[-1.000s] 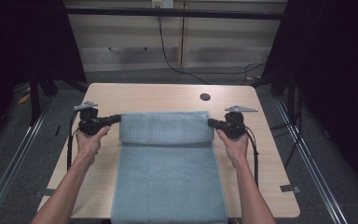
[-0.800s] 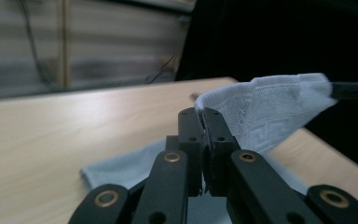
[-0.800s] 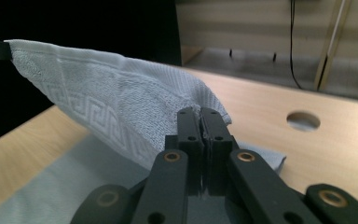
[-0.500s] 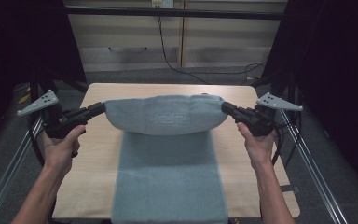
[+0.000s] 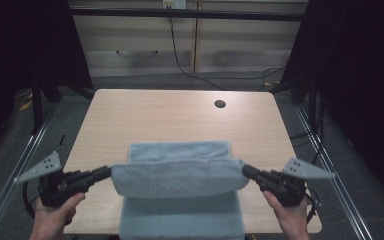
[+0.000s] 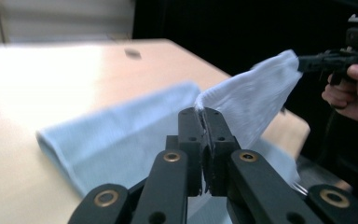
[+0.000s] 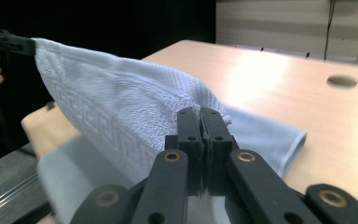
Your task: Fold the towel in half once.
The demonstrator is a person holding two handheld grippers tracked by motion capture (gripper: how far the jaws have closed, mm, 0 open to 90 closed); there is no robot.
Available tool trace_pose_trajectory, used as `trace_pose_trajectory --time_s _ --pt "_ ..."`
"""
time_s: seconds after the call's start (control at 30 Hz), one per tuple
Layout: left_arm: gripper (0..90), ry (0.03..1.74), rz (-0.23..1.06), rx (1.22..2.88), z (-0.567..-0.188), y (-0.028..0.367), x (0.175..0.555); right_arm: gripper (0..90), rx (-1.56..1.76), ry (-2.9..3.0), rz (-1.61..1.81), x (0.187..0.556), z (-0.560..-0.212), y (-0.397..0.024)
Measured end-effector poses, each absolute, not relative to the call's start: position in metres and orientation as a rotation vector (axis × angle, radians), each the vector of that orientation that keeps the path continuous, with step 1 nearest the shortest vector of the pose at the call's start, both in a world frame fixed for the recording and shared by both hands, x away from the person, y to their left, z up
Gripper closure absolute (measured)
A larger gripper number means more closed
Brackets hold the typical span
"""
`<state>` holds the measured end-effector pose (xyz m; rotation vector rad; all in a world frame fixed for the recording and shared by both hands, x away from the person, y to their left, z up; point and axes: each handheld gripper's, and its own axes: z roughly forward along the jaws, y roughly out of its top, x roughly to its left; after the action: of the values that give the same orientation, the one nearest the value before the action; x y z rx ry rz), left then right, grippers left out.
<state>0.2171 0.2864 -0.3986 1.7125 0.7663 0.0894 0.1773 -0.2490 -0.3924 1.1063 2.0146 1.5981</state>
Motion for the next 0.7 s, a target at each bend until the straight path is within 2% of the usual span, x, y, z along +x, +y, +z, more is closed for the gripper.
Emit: trace_pose_trajectory --time_s 0.13,0.3,0.57,0.7 --pt "87.3 0.824 0.019 1.774 -0.432 0.282 0.212 87.8 1.170 2.108 1.538 0.158 -0.423 -0.247" --pt "87.3 0.855 -0.040 1.810 -0.460 0.277 0.214 87.8 1.271 2.160 1.517 0.155 -0.461 -0.246" --pt "86.6 0.872 -0.110 1.850 -0.476 0.276 0.208 86.7 1.288 2.238 1.465 0.154 -0.473 -0.242" --pt "85.0 0.807 -0.104 1.853 -0.473 0.282 0.193 84.1 1.271 2.266 1.479 0.135 -0.475 -0.244"
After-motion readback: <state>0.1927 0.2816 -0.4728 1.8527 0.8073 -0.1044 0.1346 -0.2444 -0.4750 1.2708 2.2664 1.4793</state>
